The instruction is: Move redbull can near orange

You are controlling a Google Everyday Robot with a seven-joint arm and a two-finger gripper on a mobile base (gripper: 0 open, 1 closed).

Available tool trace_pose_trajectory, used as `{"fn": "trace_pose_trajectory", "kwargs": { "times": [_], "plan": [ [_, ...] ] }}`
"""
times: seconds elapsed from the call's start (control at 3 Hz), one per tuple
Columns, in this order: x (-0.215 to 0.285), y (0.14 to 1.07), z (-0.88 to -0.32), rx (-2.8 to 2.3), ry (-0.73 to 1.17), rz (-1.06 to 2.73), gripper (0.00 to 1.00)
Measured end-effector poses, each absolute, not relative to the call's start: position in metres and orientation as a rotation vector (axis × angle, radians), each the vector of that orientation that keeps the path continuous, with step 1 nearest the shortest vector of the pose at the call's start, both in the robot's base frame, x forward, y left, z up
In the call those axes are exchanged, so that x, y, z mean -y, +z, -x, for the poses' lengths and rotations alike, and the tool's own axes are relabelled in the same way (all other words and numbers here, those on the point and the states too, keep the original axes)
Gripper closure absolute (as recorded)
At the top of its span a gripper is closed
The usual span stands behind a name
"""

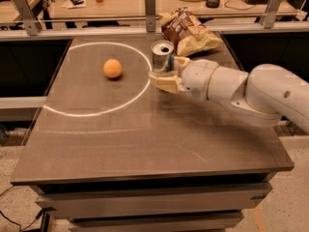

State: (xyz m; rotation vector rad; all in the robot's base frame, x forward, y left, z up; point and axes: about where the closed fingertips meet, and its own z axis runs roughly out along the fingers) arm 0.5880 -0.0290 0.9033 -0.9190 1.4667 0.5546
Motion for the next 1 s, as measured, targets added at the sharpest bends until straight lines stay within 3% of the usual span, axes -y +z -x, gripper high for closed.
{"fn": "trace_pose_trajectory", "kwargs": {
  "times": [1.0],
  "plan": [
    [0.003,0.881,-0.705,-1.610,0.582,0.793,1.00]
  ]
}}
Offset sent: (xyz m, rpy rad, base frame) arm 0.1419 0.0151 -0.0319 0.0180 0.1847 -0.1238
